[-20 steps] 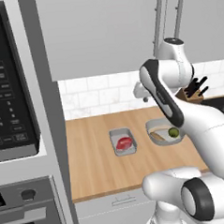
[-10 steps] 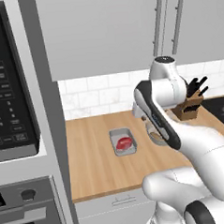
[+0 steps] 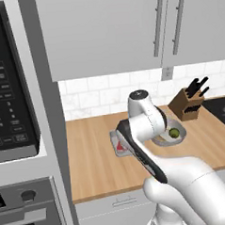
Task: Take the meat container that has the steak and place it on the second highest rack of the freezer. Then take the vegetable container that has the sweet potato and lime and place it on the highest rack of the freezer.
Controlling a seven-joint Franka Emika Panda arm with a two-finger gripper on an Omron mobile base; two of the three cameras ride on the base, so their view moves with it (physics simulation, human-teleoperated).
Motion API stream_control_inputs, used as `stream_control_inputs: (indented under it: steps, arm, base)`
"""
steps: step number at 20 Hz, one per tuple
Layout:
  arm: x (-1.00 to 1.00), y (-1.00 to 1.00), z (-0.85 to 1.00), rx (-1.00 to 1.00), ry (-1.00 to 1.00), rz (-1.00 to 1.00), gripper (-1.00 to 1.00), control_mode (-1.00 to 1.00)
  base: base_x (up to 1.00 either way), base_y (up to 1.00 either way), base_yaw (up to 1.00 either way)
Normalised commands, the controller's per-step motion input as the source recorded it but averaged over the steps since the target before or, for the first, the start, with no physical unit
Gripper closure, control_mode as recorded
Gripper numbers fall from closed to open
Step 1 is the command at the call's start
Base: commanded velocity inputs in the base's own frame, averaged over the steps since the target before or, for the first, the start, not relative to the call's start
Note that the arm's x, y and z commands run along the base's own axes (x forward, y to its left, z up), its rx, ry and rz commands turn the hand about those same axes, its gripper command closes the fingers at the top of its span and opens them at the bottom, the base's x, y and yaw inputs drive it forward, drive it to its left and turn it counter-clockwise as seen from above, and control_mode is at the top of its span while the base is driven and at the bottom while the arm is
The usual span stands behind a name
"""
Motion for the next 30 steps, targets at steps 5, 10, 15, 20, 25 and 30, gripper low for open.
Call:
stream_control_inputs:
  steps: [5, 10, 15, 20, 25, 30]
  arm:
    - [0.07, 0.04, -0.07, -0.07, -0.02, 0.12, -1.0, -1.0]
    - [0.32, 0.03, 0.0, -0.01, 0.02, 0.07, -1.0, -1.0]
    - [0.39, 0.22, 0.0, -0.03, 0.08, 0.03, -1.0, -1.0]
    - [0.23, 0.32, -0.17, -0.11, 0.05, 0.01, -1.0, -1.0]
    - [0.12, 0.05, -0.22, -0.06, 0.02, 0.03, -1.0, -1.0]
    - [0.08, -0.16, -0.16, 0.0, 0.0, 0.06, -1.0, -1.0]
  base:
    - [0.0, 0.0, 0.0]
    - [0.0, 0.0, 0.0]
    - [0.0, 0.0, 0.0]
    - [0.0, 0.0, 0.0]
    - [0.0, 0.0, 0.0]
    - [0.0, 0.0, 0.0]
